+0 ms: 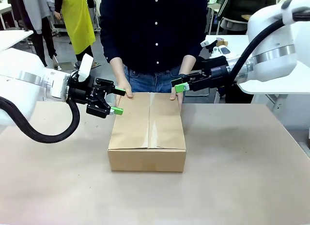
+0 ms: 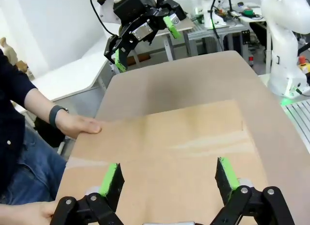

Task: Pack the gift set into the box.
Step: Press and hold the closed box until the human finishes sealing it.

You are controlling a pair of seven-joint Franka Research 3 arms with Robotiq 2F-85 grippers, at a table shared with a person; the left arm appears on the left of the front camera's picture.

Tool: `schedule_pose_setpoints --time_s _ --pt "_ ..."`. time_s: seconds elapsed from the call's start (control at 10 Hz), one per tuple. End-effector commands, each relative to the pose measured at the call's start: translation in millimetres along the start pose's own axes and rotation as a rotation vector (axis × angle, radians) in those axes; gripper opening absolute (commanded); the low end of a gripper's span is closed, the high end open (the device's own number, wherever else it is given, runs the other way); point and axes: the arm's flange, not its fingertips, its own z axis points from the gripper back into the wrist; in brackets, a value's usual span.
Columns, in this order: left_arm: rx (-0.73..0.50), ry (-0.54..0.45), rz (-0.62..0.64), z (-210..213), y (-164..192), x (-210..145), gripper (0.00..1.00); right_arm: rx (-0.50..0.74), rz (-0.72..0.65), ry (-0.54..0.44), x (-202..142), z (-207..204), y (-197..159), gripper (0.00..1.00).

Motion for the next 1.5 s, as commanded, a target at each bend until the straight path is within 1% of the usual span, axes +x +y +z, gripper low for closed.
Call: schedule_pose_setpoints --time_s 0.0,0.1,0.2,0.3,0.4,0.5,0.6,0.7,0.8,0.9,1.0,1.1,1.3,1.4 --pt "0.009 -0.009 0.027 8 2 3 1.00 -0.007 0.025 0.039 6 -16 1 1.00" --pt "0.009 -0.009 0.027 8 2 3 1.00 0.000 0.000 0.000 0 0 0 1.00" --pt "0.004 0.000 0.006 2 1 -1 1.00 -0.029 0.002 0.034 -2 -6 -18 1.00" --pt "-0.015 0.032 0.039 -11 10 -16 1.00 -0.124 0.126 -0.001 -12 -19 -41 1.00" --pt "-0.067 0.013 0.086 -17 15 -29 1.00 -0.043 0.137 -0.028 -28 -30 -53 1.00" --pt "-0.077 -0.004 0.115 -19 17 -37 1.00 -0.111 0.185 -0.001 -44 -35 -62 1.00" --pt "-0.077 -0.010 0.136 -22 21 -44 1.00 -0.100 0.230 0.002 -58 -41 -67 1.00" --pt "-0.086 -0.006 0.165 -22 25 -48 1.00 -0.140 0.274 0.033 -60 -47 -68 1.00" --pt "-0.086 -0.001 0.197 -23 30 -53 1.00 -0.128 0.285 0.053 -60 -55 -69 1.00" --pt "-0.095 0.000 0.226 -29 34 -62 1.00 -0.134 0.282 0.100 -64 -59 -72 1.00" --pt "-0.127 -0.009 0.247 -34 36 -67 1.00 -0.190 0.317 0.145 -66 -61 -70 1.00" --pt "-0.128 0.000 0.259 -37 39 -70 1.00 -0.193 0.326 0.154 -66 -65 -70 1.00" --pt "-0.121 0.022 0.235 -44 41 -73 1.00 -0.157 0.256 0.163 -77 -69 -81 1.00" --pt "-0.131 0.033 0.201 -47 41 -75 1.00 -0.152 0.221 0.155 -81 -67 -84 1.00"
